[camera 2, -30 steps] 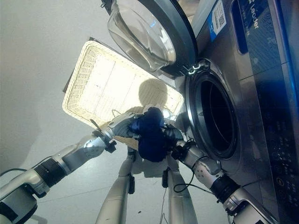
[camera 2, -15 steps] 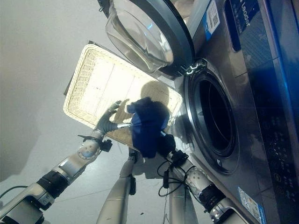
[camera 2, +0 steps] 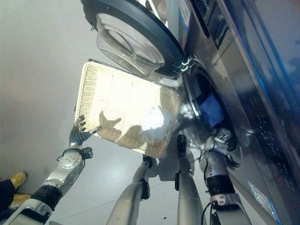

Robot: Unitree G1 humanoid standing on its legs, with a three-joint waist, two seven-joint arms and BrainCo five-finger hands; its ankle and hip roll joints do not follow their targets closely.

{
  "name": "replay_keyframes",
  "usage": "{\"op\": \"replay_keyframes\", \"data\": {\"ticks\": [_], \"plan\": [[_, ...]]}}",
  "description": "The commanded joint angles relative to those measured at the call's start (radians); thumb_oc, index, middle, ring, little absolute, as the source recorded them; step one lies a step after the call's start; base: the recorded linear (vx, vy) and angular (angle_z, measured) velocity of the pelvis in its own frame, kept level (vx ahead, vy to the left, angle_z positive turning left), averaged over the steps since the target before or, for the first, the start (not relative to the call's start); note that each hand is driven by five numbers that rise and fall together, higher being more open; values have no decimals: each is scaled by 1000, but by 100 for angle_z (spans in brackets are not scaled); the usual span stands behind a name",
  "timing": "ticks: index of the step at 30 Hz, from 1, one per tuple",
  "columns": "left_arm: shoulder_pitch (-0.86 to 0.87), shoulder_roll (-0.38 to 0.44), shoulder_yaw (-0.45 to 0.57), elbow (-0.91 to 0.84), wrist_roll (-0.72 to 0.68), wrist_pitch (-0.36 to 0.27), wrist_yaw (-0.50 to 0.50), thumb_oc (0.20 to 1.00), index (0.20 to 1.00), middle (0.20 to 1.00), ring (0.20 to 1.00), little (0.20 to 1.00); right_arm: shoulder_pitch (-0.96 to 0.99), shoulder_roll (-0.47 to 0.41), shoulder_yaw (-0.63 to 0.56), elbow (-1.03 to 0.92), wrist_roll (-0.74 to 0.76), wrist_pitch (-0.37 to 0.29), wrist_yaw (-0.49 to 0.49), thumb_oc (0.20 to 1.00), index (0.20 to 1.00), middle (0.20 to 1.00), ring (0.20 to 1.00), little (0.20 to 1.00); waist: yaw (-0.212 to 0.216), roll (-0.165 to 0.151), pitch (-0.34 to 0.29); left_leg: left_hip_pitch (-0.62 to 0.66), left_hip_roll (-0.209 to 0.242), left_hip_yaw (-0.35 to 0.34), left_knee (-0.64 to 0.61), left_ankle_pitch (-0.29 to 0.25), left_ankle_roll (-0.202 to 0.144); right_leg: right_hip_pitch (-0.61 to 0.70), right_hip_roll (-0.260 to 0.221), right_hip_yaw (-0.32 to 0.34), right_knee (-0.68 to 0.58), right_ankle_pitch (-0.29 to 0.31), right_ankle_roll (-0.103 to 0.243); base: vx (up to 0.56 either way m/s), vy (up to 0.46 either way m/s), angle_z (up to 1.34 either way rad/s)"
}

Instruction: Put the clothes into the washing machine.

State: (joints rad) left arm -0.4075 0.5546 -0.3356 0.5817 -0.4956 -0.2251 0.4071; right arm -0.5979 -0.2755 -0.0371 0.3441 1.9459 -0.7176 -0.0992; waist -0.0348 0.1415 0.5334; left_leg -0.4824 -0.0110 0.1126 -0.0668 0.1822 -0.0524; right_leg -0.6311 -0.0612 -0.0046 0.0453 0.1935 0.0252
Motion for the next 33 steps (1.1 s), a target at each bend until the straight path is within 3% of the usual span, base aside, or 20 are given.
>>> {"op": "replay_keyframes", "data": {"ticks": [1, 2, 3, 4, 9, 10, 11, 12, 17, 18, 19, 20, 21, 22, 25, 26, 29, 30, 31, 33], "plan": [[29, -8, 1, 6, -26, -75, -9, 1000, 1000, 1000, 1000, 1000, -62, -201, -216, 22, 26, -326, -217, 200, 200, 200, 200, 200, -45, 33, -13, -47, -80, 20, 160, -114, -10, 39, -2, -56, 16, -83, 58, 37, 35, -2], [28, -12, -2, 8, -27, -76, -9, 1000, 1000, 1000, 1000, 1000, -83, -222, -229, 40, 26, -339, -232, 200, 200, 200, 200, 200, -45, 34, -13, -56, -80, 21, 163, -108, -10, 32, -3, -55, 17, -75, 57, 35, 37, 3], [36, -18, -24, 1, -36, -74, -14, 1000, 1000, 1000, 1000, 1000, -163, -320, -271, 125, 26, -422, -274, 200, 200, 200, 200, 200, -40, 40, -13, -58, -80, 18, 173, -114, -10, 34, -3, -53, 24, -80, 56, 30, 30, 6], [34, -11, -38, -19, -39, -59, -12, 1000, 1000, 1000, 1000, 1000, -206, -374, -272, 171, 26, -433, -266, 200, 200, 200, 200, 200, -34, 41, -13, -65, -81, 15, 178, -113, -10, 30, -3, -52, 29, -80, 55, 48, 26, 10], [38, 26, -50, -82, -89, -14, -30, 1000, 1000, 1000, 1000, 1000, -255, -483, -229, 224, -36, -421, -334, 200, 200, 200, 200, 200, -24, 43, -13, -91, -83, 6, 190, -107, -7, 11, -1, -57, 43, -80, 54, 3, 7, 7], [37, 30, -50, -84, -97, -11, -34, 1000, 1000, 1000, 1000, 1000, -255, -488, -227, 227, -21, -407, -335, 250, 250, 250, 250, 250, -24, 42, -13, -94, -83, 4, 191, -105, -6, 7, 0, -57, 45, -80, 54, -4, -21, 10], [34, 38, -52, -85, -110, -8, -44, 1000, 1000, 1000, 1000, 1000, -258, -495, -226, 249, 26, -385, -323, 740, 740, 740, 740, 740, -20, 38, -13, -99, -84, 0, 187, -101, -3, 4, 3, -59, 45, -78, 54, -5, -22, 13], [35, 38, -53, -83, -110, -9, -46, 1000, 1000, 1000, 1000, 1000, -262, -496, -227, 259, 26, -371, -332, 1000, 1000, 1000, 1000, 1000, -17, 37, -13, -101, -84, -2, 185, -100, -2, 1, 4, -60, 44, -78, 54, -9, -33, 16], [35, 57, -73, -81, -123, -19, -64, 1000, 1000, 1000, 1000, 1000, -261, -489, -224, 301, 26, -250, -404, 1000, 1000, 1000, 1000, 1000, 1, 33, -13, -116, -83, -13, 170, -87, 2, -10, 3, -74, 44, -71, 54, -20, -48, 19], [28, 59, -82, -83, -125, -15, -63, 1000, 1000, 1000, 1000, 1000, -258, -461, -216, 302, 26, -133, -376, 1000, 1000, 1000, 1000, 1000, 7, 32, -13, -121, -82, -18, 165, -84, 2, -14, 4, -79, 46, -71, 54, -15, -40, 7], [28, 59, -83, -83, -126, -14, -63, 1000, 1000, 1000, 1000, 1000, -256, -456, -218, 303, 26, -93, -367, 1000, 1000, 1000, 1000, 1000, 7, 32, -13, -121, -82, -20, 164, -83, 2, -15, 4, -80, 47, -71, 54, -11, -49, 4], [24, 63, -88, -84, -130, -14, -63, 1000, 1000, 1000, 1000, 1000, -242, -436, -200, 327, 26, 60, -347, 1000, 1000, 1000, 1000, 1000, 12, 30, -13, -121, -83, -23, 161, -81, 3, -15, 3, -86, 47, -72, 54, -4, -37, -2], [18, 65, -93, -88, -126, -17, -56, 1000, 1000, 1000, 1000, 1000, -239, -445, -130, 418, 26, 331, -282, 1000, 1000, 1000, 1000, 1000, 21, 26, -13, -118, -83, -26, 149, -80, 5, -12, 3, -93, 41, -72, 55, -16, -48, -6], [16, 70, -95, -94, -120, -17, -51, 1000, 1000, 1000, 1000, 1000, -241, -454, -95, 441, 26, 386, -273, 1000, 1000, 1000, 1000, 1000, 24, 24, -13, -119, -82, -26, 147, -79, 5, -12, 2, -96, 38, -70, 55, -17, -34, -5], [13, 71, -92, -95, -119, -16, -50, 1000, 1000, 1000, 1000, 1000, -247, -459, -88, 449, 26, 403, -268, 1000, 1000, 1000, 1000, 1000, 24, 24, -13, -128, -82, -25, 146, -71, 6, -21, 2, -97, 36, -62, 54, -33, -26, -1], [6, 78, -99, -94, -106, -35, -37, 1000, 1000, 1000, 1000, 1000, -255, -461, -27, 506, -29, 445, -229, 1000, 1000, 1000, 1000, 1000, 34, 17, -13, -139, -79, -23, 143, -67, 5, -30, -3, -111, 31, -54, 55, -42, -58, -2], [6, 78, -99, -94, -106, -35, -37, 1000, 1000, 1000, 1000, 1000, -255, -461, -27, 506, -29, 445, -229, 1000, 1000, 1000, 1000, 1000, 34, 17, -13, -139, -79, -23, 143, -67, 5, -30, -3, -111, 31, -54, 55, -17, -31, -1], [5, 79, -100, -89, -98, -40, -34, 1000, 1000, 1000, 1000, 1000, -253, -459, -19, 549, -99, 412, -229, 1000, 1000, 1000, 1000, 1000, 40, 13, -13, -136, -79, -27, 138, -68, 4, -25, -5, -122, 27, -53, 57, -28, -65, -4], [3, 51, -121, -67, -88, -79, -36, 1000, 1000, 1000, 1000, 1000, -299, -429, -20, 674, -79, 359, -106, 1000, 1000, 1000, 1000, 1000, 65, 21, -13, -117, -82, -36, 116, -71, 5, -1, -9, -147, 12, -59, 59, -63, -68, -4], [-4, 43, -131, -68, -90, -93, -30, 1000, 1000, 1000, 1000, 1000, -329, -422, -28, 713, 25, 362, -27, 1000, 1000, 1000, 1000, 1000, 78, 29, -13, -127, -86, -40, 110, -61, 6, -9, -18, -161, 9, -50, 61, -69, -15, 1]]}}
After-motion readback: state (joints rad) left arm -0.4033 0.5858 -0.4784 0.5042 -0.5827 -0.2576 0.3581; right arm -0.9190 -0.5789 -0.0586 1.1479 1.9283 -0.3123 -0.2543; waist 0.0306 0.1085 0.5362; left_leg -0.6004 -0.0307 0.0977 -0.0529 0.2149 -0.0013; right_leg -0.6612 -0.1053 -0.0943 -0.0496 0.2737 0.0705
